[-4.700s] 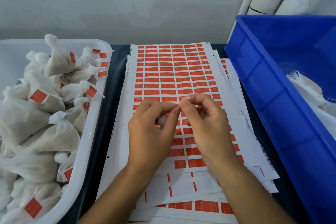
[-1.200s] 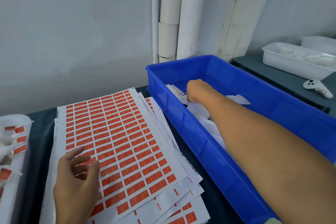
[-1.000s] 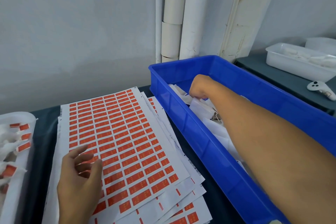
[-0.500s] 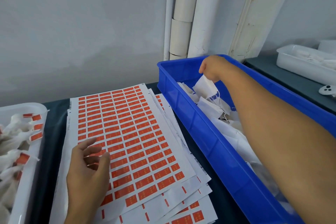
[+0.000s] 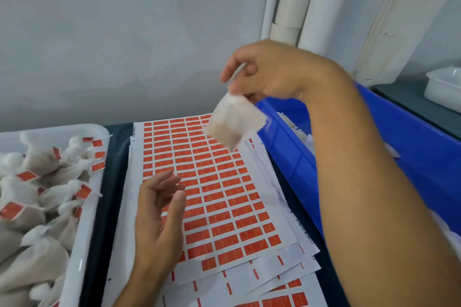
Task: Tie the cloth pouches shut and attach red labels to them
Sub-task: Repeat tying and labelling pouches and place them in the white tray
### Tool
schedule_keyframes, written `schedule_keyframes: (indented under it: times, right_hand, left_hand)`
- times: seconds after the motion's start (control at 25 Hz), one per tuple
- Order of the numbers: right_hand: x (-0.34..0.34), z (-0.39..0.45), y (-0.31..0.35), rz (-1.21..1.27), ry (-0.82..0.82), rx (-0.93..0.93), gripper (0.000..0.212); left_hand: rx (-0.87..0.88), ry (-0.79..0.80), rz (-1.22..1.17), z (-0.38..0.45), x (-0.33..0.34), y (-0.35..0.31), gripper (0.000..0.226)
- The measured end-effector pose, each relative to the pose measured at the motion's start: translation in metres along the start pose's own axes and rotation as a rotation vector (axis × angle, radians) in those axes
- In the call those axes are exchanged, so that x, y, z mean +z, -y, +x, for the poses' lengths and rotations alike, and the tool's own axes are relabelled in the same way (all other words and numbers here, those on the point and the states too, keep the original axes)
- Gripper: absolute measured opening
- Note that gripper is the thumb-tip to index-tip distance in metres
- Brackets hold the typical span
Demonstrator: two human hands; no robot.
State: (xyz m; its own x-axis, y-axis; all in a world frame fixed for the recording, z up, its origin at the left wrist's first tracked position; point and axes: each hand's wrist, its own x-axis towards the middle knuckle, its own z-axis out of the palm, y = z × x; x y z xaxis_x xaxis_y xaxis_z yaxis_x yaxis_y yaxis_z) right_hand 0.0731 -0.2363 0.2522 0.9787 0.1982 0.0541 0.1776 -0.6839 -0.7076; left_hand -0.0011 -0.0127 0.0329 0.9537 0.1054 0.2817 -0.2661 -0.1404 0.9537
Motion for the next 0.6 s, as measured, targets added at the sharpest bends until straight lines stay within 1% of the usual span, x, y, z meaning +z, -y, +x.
schedule_keyframes:
  times: [0.04,0.12,0.16,0.2,0.24,0.32,0.4,0.44,0.52,0.6]
  right_hand:
    - [0.021,0.001,0.001,0.001,0.09,-0.027,0.015]
    - [0.066,0.003,0.0,-0.025,0.265,-0.067,0.014]
    - [0.088,0.003,-0.004,-0.023,0.338,-0.081,0.013]
    - [0.107,0.003,-0.009,-0.021,0.378,-0.098,0.013]
    - [0.123,0.002,-0.014,-0.019,0.374,-0.12,0.013]
    - [0.147,0.003,-0.027,0.012,0.269,-0.15,0.014]
    - [0.16,0.0,-0.042,0.084,0.116,-0.124,0.01]
    - [0.163,-0.004,-0.049,0.102,0.071,-0.103,0.009]
    - [0.169,-0.013,-0.065,0.085,0.071,-0.071,0.014]
    - [0.175,-0.023,-0.078,0.048,0.1,-0.051,0.013]
  left_hand:
    - [0.041,-0.004,-0.044,-0.001,-0.001,-0.001,0.037]
    - [0.111,0.026,-0.086,0.0,-0.007,-0.002,0.057]
    - [0.109,0.058,-0.082,0.0,-0.009,-0.002,0.067]
    - [0.079,0.09,-0.079,0.001,-0.011,-0.002,0.075]
    - [0.033,0.116,-0.083,0.002,-0.011,-0.002,0.077]
    - [-0.018,0.12,-0.035,0.003,-0.012,0.004,0.068]
    - [-0.04,0.056,0.04,0.006,-0.012,0.009,0.059]
    - [-0.067,0.013,0.055,0.007,-0.012,0.01,0.058]
    - [-0.13,-0.048,0.021,0.01,-0.014,0.015,0.055]
    - [-0.184,-0.066,-0.053,0.012,-0.016,0.019,0.053]
